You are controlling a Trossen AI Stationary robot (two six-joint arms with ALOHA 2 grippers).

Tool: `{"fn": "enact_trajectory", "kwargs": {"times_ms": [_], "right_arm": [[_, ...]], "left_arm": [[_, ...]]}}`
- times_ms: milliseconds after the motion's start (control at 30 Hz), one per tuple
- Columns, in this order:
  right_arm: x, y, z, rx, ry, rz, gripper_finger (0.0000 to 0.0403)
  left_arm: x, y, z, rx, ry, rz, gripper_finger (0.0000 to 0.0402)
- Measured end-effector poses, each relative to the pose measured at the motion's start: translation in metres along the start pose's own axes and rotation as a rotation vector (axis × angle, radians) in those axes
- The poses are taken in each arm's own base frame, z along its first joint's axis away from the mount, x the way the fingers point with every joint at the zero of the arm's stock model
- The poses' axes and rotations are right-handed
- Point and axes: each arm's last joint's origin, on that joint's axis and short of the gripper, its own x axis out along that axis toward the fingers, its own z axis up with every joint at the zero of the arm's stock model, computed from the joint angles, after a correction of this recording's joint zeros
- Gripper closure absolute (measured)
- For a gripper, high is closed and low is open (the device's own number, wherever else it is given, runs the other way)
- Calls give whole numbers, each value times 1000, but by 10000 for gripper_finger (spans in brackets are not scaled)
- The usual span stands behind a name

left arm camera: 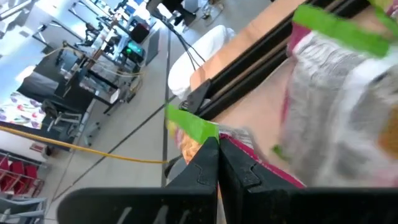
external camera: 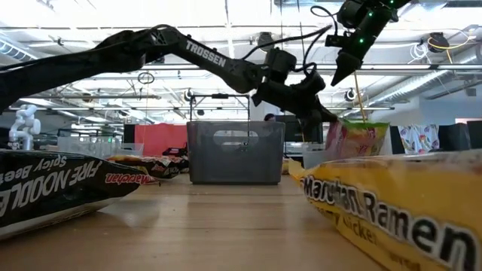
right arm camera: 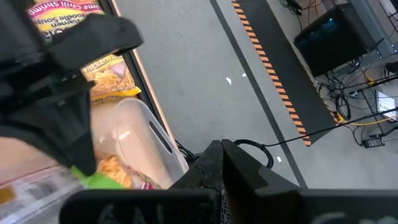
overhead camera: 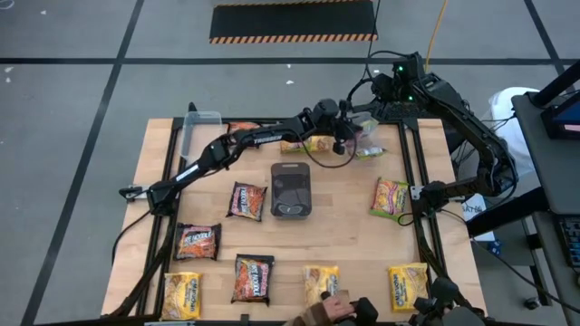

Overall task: Sort Maruchan noodles
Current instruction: Adjust the green noodle pack

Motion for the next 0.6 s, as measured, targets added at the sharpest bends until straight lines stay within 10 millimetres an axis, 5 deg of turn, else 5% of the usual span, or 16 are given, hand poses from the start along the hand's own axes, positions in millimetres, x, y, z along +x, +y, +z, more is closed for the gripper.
{"fn": "enact_trajectory", "kwargs": {"times_ms": [400,600], "right_arm": [[0,0,0,-2,0,0,403],[0,0,0,-3,0,0,403]], "left_arm": [[1,-12,6,0,32,-72,401],[-13,4,26,-9,18,-60,401]]}}
